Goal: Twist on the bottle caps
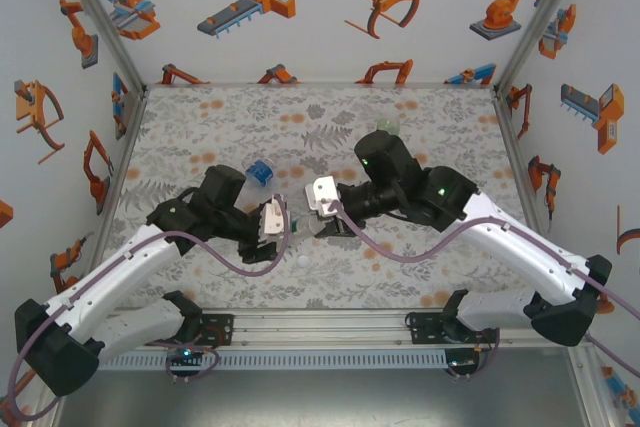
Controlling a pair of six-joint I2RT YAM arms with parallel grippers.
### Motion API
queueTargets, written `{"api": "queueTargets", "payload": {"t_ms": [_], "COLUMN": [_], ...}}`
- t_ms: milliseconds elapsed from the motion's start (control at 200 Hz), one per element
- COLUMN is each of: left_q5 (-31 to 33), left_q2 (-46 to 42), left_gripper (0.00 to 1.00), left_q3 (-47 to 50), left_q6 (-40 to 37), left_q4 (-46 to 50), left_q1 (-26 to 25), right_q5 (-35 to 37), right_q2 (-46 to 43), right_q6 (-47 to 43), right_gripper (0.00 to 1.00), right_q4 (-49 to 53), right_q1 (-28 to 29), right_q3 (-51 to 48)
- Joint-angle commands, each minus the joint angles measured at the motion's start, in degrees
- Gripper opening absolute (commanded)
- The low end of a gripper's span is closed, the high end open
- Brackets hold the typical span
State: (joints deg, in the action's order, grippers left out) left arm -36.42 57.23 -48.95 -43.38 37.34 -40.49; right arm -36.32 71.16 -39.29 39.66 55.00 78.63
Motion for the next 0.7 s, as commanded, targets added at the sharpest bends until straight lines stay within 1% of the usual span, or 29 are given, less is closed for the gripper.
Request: {"api": "queueTargets", "payload": {"t_ms": [0,140,260,381,481,491,541,576,646,651,696], "left_q5": [-4.9,-3.1,-0.6,1.0,1.0,1.0,0.9,0.9,1.0,0.9,0.9], "left_q2": [-0.7,-1.1,-1.5,-1.7,-2.0,-2.1,-2.2,-2.2,-2.0,-2.0,-1.6], "left_gripper": [0.0,0.0,0.0,0.0,0.0,0.0,0.0,0.0,0.0,0.0,0.0], "left_q3": [-1.1,-0.6,-0.4,-0.5,0.5,0.8,2.1,2.9,3.7,3.8,4.0], "left_q6": [-0.8,0.7,2.9,4.8,8.2,8.6,10.3,11.4,13.1,13.1,13.6], "left_q4": [-3.4,-5.3,-7.3,-9.3,-14.4,-15.1,-18.4,-20.6,-23.4,-23.7,-24.7], "left_q1": [-0.3,-0.3,-0.3,-0.3,-0.3,-0.3,-0.4,-0.5,-0.6,-0.6,-0.7], "right_q5": [-1.4,0.7,6.2,16.3,23.3,24.1,26.5,27.9,28.9,29.0,29.6], "right_q2": [1.5,0.6,-1.0,-2.1,-3.2,-3.4,-4.1,-4.5,-5.1,-5.1,-5.7], "right_q6": [0.6,9.5,24.0,41.2,55.8,58.2,65.5,72.5,83.0,85.0,92.8], "right_gripper": [0.01,0.0,0.0,0.0,0.0,0.0,0.0,0.0,0.0,0.0,0.0], "right_q4": [2.4,-2.2,-8.6,-13.1,-14.7,-15.0,-15.8,-16.1,-17.0,-17.1,-18.0], "right_q1": [0.6,0.6,0.6,0.6,0.5,0.5,0.3,0.1,-0.7,-0.9,-1.5], "right_q3": [0.3,-2.0,-5.3,-7.8,-9.5,-9.8,-10.8,-11.5,-12.8,-13.0,-14.8]}}
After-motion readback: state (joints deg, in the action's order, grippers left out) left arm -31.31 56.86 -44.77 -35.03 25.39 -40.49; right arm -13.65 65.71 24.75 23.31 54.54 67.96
